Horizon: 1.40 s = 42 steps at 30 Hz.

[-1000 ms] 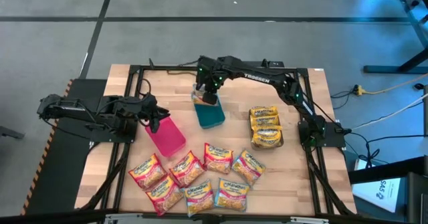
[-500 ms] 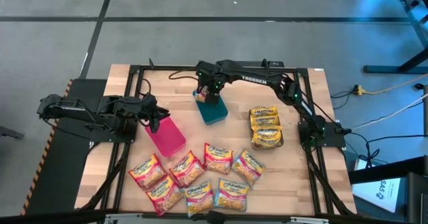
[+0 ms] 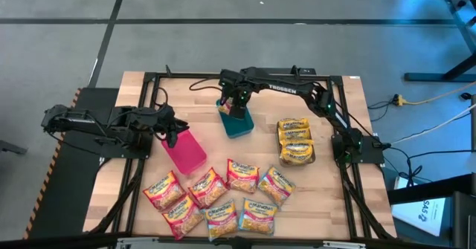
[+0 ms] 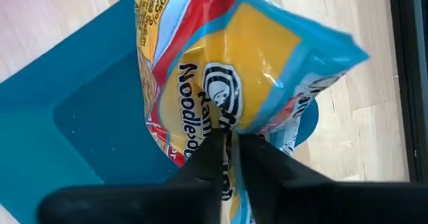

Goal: Sort Maruchan noodles
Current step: Put the blue noodle pack into the blue bin

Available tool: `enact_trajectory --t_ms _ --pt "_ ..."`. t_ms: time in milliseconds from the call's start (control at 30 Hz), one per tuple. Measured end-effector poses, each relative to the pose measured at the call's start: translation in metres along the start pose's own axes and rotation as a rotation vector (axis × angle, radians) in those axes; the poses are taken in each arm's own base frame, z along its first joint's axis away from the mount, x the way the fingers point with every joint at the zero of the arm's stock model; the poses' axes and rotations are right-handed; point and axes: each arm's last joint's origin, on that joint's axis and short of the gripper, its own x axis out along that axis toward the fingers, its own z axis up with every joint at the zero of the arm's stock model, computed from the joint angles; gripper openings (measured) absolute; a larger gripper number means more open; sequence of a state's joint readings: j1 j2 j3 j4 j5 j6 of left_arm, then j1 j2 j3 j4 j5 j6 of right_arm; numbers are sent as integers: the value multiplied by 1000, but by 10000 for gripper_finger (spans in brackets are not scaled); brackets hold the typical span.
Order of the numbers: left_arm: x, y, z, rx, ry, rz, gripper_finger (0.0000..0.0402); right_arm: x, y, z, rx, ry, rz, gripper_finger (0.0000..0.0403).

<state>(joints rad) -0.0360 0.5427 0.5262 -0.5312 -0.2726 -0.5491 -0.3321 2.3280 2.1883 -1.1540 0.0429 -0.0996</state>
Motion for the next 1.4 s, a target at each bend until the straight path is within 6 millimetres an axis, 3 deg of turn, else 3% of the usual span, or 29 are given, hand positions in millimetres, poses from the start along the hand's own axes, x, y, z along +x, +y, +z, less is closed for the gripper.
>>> enact_trajectory --t_ms 233,433,700,1067,1400 --pt "0 0 0 0 0 0 85 -16 -1 5 26 -22 -29 148" --pt "0 0 0 -1 0 0 85 -43 -1 8 95 -42 -2 178" --pt "0 0 0 -17 -4 6 85 -51 22 -3 111 60 167 162" --pt "0 0 0 -14 3 0 85 -21 62 -5 18 66 106 104" --pt "-3 2 -3 15 26 -4 85 6 78 -14 26 105 114 99"
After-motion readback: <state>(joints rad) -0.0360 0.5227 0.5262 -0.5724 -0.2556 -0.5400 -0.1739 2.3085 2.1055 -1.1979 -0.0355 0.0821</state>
